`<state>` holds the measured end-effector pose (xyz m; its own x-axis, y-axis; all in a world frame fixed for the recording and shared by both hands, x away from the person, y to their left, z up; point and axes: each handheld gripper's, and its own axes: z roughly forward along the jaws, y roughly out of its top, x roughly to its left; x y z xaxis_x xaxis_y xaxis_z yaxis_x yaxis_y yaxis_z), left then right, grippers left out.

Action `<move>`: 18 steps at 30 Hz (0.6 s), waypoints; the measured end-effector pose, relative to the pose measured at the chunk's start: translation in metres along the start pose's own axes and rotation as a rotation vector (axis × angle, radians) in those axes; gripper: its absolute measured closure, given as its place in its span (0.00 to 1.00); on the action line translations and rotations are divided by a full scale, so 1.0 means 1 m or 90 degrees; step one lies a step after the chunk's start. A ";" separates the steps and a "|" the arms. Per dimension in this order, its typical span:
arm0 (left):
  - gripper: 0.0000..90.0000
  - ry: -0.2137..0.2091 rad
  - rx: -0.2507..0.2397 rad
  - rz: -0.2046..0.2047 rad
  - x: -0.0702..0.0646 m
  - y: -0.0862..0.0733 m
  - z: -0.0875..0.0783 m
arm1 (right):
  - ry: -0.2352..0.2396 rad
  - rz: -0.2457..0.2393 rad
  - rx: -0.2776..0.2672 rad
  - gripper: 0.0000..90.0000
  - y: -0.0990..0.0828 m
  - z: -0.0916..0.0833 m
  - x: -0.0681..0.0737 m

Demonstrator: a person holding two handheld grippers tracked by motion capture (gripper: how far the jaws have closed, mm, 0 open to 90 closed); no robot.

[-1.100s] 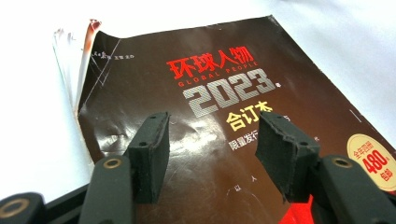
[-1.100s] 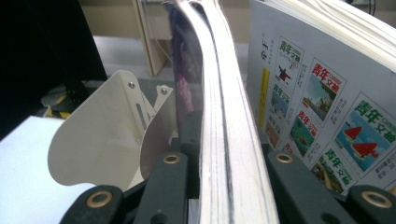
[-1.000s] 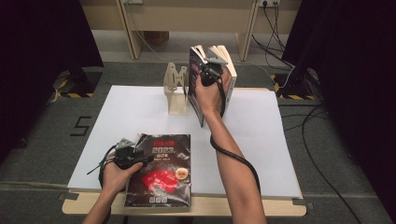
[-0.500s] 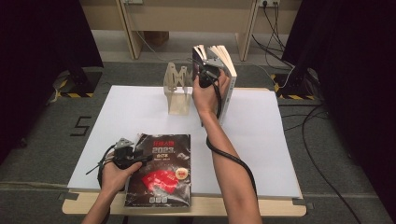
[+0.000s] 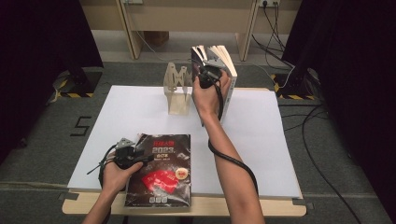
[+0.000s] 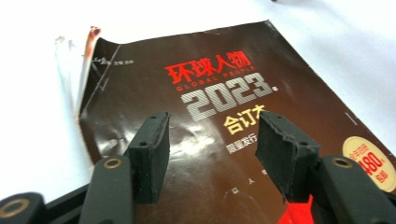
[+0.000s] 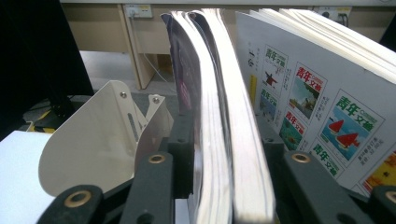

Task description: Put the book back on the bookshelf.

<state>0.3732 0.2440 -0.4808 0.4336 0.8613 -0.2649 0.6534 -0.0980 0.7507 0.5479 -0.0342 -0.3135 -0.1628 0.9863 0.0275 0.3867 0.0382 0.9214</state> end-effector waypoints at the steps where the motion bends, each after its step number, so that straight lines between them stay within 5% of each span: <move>1: 0.49 0.000 0.000 0.000 0.000 0.000 0.000 | 0.006 0.001 0.000 0.74 0.000 -0.001 0.000; 18: 0.49 0.000 0.005 0.007 -0.001 -0.001 0.001 | 0.039 0.015 0.000 0.69 -0.008 -0.024 -0.012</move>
<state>0.3729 0.2427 -0.4818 0.4400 0.8606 -0.2565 0.6541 -0.1114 0.7482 0.5245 -0.0503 -0.3120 -0.2097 0.9751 0.0724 0.3909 0.0157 0.9203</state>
